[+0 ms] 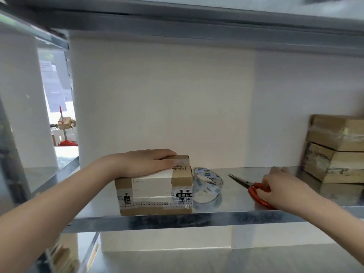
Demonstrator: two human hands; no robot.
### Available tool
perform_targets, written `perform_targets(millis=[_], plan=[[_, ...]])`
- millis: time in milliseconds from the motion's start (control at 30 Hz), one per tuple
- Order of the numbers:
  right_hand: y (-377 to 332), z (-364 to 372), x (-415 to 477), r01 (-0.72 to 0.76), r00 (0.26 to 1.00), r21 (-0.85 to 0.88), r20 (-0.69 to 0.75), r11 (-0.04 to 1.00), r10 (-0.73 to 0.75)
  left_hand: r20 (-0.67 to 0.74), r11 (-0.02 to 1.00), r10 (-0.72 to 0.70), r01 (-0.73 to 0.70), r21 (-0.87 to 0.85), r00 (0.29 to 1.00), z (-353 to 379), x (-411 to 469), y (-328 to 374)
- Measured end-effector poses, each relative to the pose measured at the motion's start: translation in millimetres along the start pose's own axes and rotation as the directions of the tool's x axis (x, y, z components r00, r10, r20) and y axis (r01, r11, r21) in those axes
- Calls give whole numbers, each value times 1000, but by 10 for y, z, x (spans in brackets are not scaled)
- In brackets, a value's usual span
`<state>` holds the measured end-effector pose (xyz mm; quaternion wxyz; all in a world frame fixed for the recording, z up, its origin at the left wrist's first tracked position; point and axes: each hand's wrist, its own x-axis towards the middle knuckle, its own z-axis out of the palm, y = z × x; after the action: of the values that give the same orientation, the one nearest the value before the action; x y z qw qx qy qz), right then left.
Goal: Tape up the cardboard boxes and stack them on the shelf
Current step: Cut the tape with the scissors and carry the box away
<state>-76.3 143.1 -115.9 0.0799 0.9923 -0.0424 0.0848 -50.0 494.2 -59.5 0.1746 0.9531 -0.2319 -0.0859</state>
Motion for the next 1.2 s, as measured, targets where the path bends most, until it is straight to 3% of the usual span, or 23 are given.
perform_targets(millis=[67,133,200,267,500,667,767,833,900,967,1033,1067,1133,1200], plan=[[-190,-47,-4,91,983,42,-165,995,-83,-4,1000,0,0,2,1000,-3,-14,6],[-450,-110,-35,309,930,336,-302,889,-209,-6,1000,3,-3,8,1000,-8,-21,2],[-720,-163,-28,481,876,429,-278,765,-394,-5,1000,5,-5,12,1000,-5,-16,-1],[-941,-148,49,545,836,415,-207,728,-508,-4,1000,2,-2,16,1000,-3,-19,3],[-1100,-34,269,464,863,590,-133,660,-488,-26,1000,-13,14,13,1000,-8,-92,22],[-738,63,231,401,915,505,-180,764,-362,-38,999,-8,9,31,999,-11,-140,21],[-599,58,171,394,918,345,-199,852,-344,-68,999,-6,9,50,998,20,-147,72],[-580,48,159,429,896,208,-223,879,-385,-136,1000,27,-27,2,990,65,-146,92],[-610,47,155,454,878,139,-236,880,-415,-289,990,114,-133,-44,951,98,-163,101],[-676,10,125,449,877,196,-282,872,-388,-547,966,194,-256,-39,814,87,-229,103],[-801,-103,52,470,865,461,-409,752,-290,-745,941,100,-306,-145,659,54,-354,68],[-905,-184,-6,486,865,632,-448,604,-226,-785,928,10,-297,-223,620,46,-423,44],[-1155,-374,-166,404,912,861,-354,311,-206,-750,905,-157,-211,-369,642,109,-539,7],[-1433,-440,-317,258,937,950,-203,173,-283,-623,835,-313,-104,-540,717,300,-575,-68]])
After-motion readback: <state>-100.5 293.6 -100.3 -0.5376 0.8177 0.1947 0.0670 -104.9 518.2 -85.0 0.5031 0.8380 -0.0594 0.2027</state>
